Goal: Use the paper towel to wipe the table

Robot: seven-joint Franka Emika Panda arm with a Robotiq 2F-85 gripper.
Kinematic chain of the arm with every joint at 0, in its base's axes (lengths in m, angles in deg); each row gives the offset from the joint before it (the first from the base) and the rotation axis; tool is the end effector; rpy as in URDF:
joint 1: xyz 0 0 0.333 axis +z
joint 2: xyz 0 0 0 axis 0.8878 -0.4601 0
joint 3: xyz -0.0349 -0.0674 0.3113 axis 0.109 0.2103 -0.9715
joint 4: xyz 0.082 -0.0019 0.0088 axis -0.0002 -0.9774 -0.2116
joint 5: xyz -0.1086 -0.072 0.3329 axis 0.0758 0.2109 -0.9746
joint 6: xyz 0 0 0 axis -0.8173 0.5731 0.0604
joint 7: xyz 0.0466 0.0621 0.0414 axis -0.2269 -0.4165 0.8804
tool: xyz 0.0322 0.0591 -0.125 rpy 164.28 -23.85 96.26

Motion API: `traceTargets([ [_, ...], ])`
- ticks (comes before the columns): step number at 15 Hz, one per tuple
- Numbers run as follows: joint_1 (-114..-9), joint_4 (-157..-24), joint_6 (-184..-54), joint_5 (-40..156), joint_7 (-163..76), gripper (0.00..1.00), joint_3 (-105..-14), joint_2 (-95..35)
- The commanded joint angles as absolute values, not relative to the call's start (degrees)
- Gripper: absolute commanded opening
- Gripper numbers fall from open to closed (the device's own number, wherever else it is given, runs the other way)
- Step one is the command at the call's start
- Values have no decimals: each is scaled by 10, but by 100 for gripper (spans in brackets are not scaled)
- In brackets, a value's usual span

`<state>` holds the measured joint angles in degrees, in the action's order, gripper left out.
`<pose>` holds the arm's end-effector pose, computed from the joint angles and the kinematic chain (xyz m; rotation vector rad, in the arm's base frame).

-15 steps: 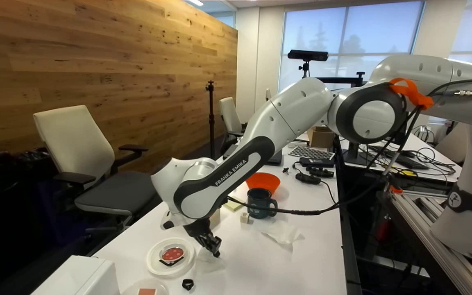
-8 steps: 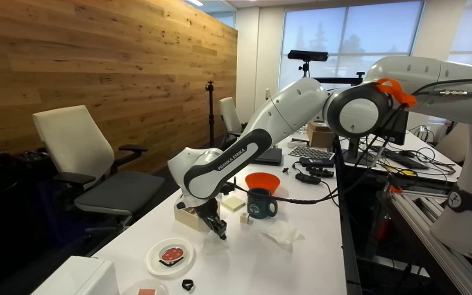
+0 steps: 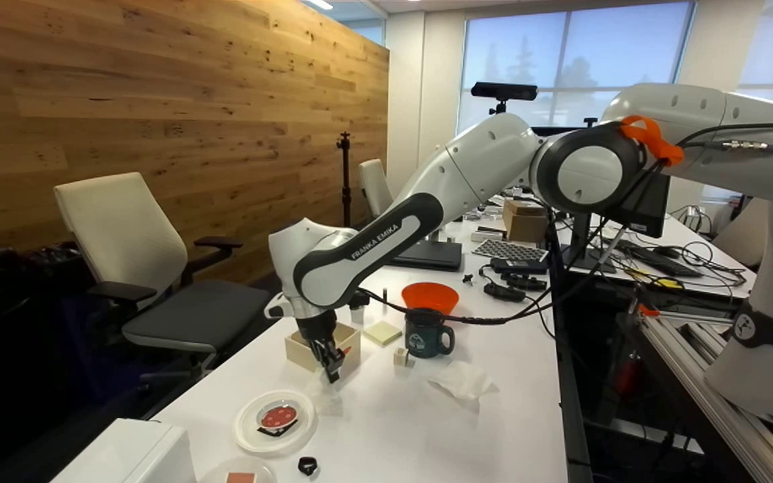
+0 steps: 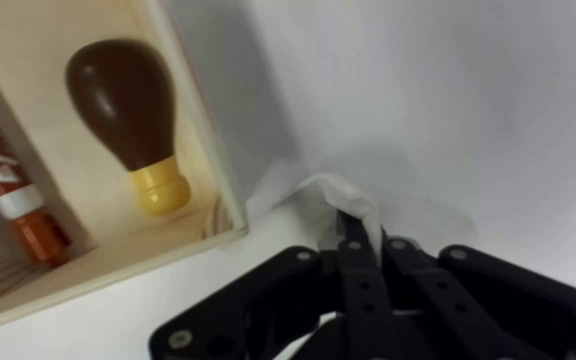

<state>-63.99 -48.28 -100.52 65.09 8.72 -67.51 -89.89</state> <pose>0.7222 0.0012 0.0354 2.8008 1.3891 -0.2991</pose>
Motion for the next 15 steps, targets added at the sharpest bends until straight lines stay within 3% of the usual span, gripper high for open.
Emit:
traceTargets([
  [1,-664,-519,-1057,628,61,0,-687,-855],
  [14,-736,-471,-1054,573,-38,0,-692,-859],
  [15,-739,-465,-1048,570,-40,27,-694,-859],
])
